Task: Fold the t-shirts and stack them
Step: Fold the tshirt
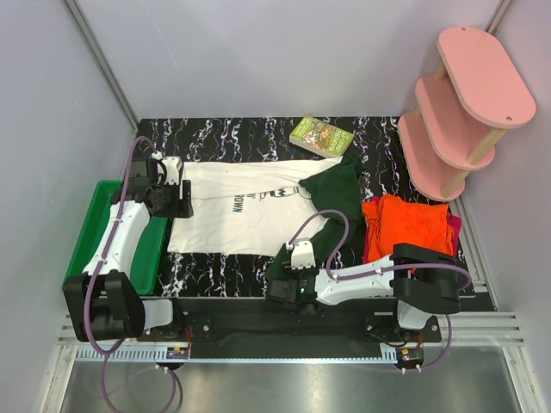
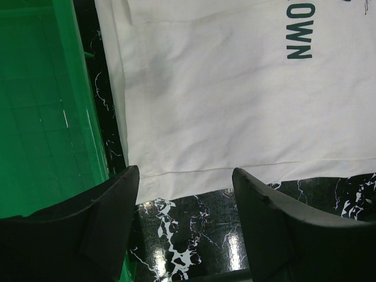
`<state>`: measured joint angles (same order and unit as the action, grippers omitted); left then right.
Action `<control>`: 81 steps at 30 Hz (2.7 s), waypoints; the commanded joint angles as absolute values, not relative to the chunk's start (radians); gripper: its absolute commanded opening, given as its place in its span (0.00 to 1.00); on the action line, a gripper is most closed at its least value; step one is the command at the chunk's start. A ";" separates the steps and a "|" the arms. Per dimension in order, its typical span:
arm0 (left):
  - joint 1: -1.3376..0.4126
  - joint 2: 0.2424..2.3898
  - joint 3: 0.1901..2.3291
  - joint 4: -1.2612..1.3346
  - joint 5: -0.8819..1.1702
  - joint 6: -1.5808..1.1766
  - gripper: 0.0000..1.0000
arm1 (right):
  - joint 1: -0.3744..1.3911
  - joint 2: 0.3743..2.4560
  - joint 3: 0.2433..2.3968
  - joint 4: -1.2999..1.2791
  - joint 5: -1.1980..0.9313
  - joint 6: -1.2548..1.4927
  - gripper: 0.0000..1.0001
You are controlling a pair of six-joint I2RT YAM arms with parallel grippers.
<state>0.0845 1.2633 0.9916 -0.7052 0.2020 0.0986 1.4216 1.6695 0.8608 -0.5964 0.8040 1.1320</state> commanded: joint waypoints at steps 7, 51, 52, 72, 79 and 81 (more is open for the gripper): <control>0.081 1.269 0.994 -0.678 0.204 0.107 0.69 | 1.427 1.709 0.920 -0.609 0.884 1.158 0.59; 0.083 1.307 1.002 -0.684 0.262 0.110 0.69 | 1.430 1.746 1.207 -0.765 0.974 1.082 0.00; 0.083 1.307 1.000 -0.684 0.262 0.112 0.69 | 1.422 1.747 1.251 -0.768 0.992 1.063 0.00; 0.083 1.269 0.957 -0.684 0.267 0.133 0.69 | 1.146 2.014 1.443 -0.672 0.945 0.870 0.00; 0.084 1.246 0.945 -0.686 0.259 0.133 0.69 | 1.106 1.997 1.457 -0.614 0.954 0.787 0.37; 0.083 1.244 0.945 -0.686 0.264 0.132 0.69 | 1.111 1.949 1.439 -0.609 0.963 0.778 0.49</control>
